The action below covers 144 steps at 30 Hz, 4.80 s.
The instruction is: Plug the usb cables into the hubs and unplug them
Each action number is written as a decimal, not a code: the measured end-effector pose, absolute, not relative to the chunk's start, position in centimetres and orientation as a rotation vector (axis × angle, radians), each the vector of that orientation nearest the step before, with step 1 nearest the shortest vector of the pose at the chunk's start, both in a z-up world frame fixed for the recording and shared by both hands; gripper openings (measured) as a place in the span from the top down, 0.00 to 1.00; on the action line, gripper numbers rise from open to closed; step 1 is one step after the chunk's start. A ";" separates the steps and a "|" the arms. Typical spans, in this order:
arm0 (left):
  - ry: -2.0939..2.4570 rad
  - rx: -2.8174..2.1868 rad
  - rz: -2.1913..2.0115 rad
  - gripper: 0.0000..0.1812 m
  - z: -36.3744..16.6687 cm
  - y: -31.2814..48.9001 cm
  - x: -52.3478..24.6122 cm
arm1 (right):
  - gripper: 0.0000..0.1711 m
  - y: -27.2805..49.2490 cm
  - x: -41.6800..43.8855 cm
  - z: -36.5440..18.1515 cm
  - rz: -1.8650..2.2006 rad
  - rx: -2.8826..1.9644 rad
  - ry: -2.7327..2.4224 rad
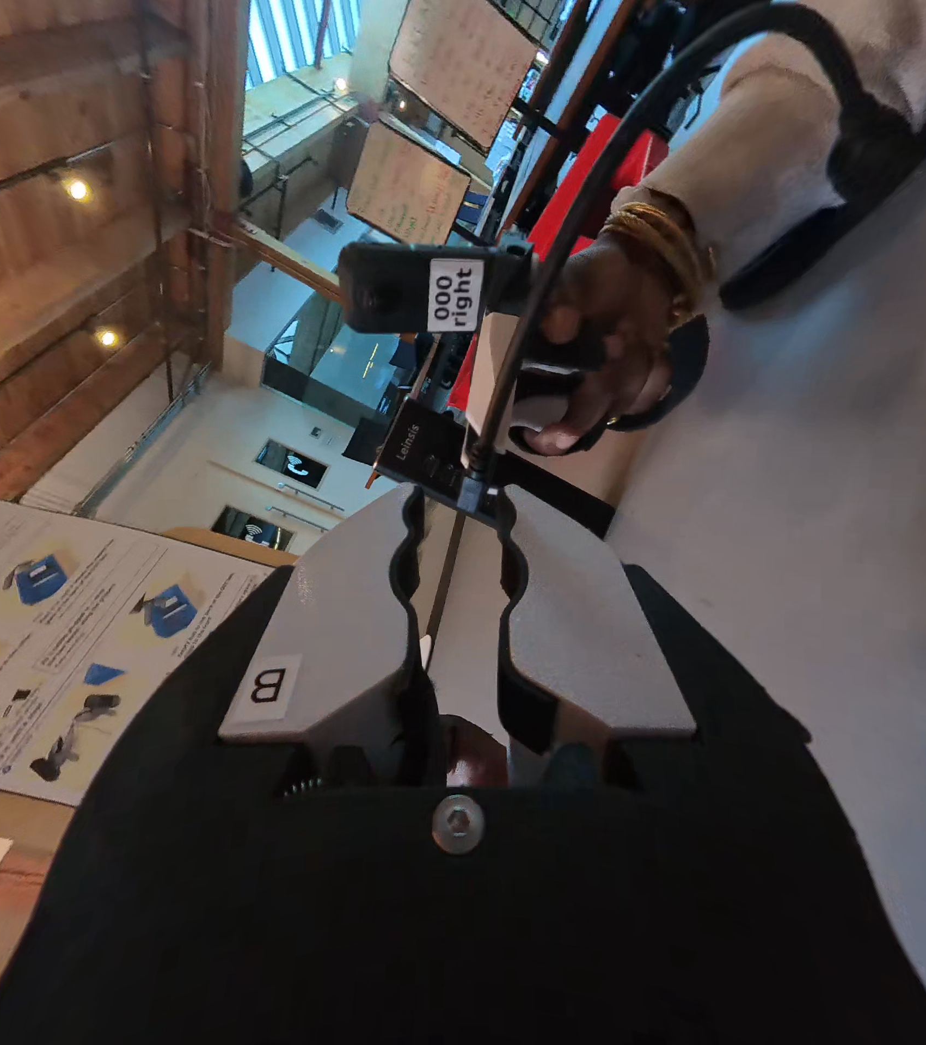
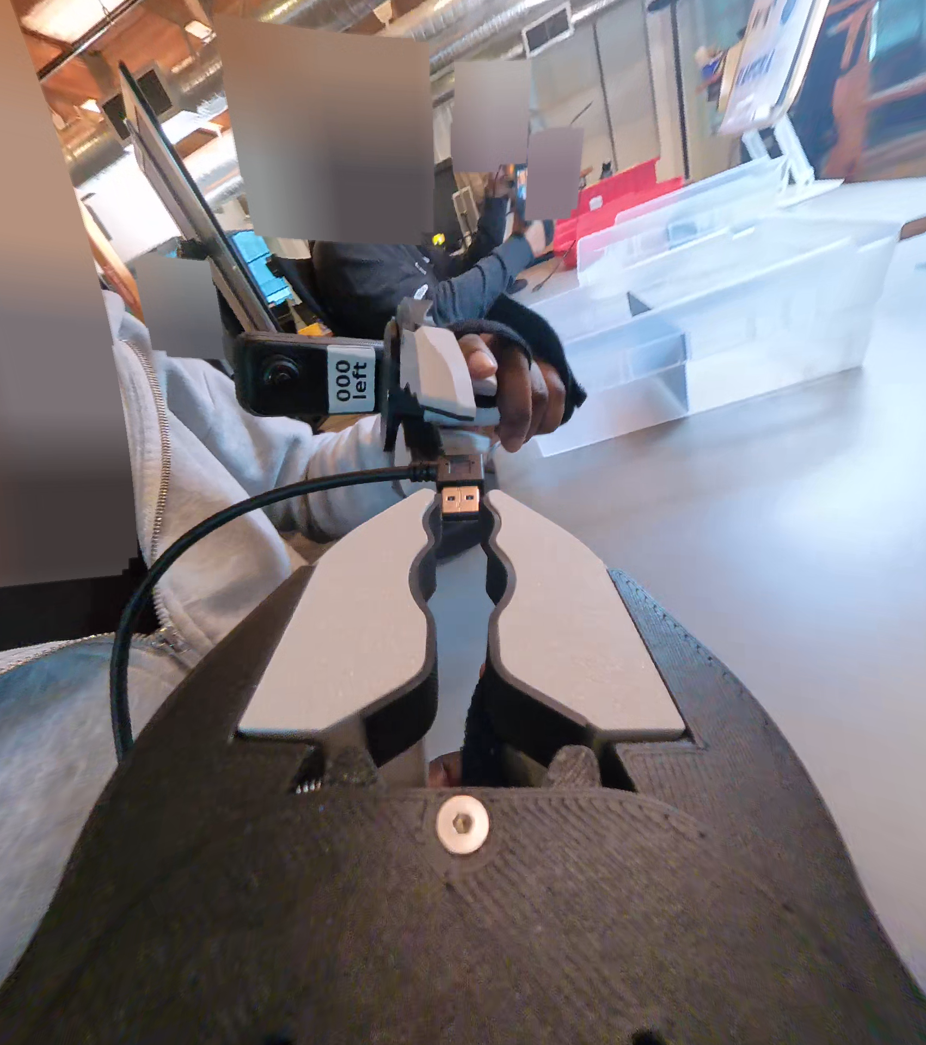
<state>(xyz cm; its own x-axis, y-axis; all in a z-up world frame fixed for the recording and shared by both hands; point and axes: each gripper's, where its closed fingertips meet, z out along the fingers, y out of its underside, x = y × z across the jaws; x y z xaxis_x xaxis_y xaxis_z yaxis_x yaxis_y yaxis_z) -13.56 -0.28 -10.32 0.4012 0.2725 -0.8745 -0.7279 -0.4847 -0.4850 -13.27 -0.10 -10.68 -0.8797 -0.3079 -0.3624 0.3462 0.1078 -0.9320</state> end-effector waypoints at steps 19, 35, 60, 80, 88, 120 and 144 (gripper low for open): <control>0.768 -1.740 1.504 0.94 -11.0 1.4 -12.2 | 0.93 0.4 -11.1 -10.7 -1.652 -0.019 1.877; 0.446 -1.735 1.782 0.95 -9.6 -0.3 -15.8 | 0.70 9.0 -22.0 -3.2 -2.839 0.295 2.252; 0.372 -1.555 2.077 0.95 -7.6 -1.3 -16.0 | 0.84 2.2 -23.7 -12.8 -2.291 0.577 2.490; 0.295 -2.080 2.067 0.95 -11.5 -1.1 -19.7 | 0.84 -1.4 -21.4 -16.8 -1.929 0.767 2.541; 0.263 -2.148 2.061 0.95 -12.5 -1.5 -20.3 | 0.84 -1.7 -21.2 -17.2 -1.913 0.740 2.610; 0.133 -2.092 1.968 0.96 -12.6 -2.1 -20.3 | 0.81 -1.6 -20.7 -17.2 -1.950 0.315 3.039; -0.636 -1.070 0.507 0.60 -8.6 -4.7 -20.5 | 0.84 15.4 -29.2 -1.3 -2.581 1.182 2.557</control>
<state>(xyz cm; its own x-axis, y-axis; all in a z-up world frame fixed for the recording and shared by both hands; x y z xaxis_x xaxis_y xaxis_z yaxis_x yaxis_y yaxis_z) -20.52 -4.68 -8.63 0.7162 0.6595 0.2284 -0.0751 0.3982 -0.9142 -29.24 15.38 -1.33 -0.6079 0.7925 0.0489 -0.0562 0.0185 -0.9982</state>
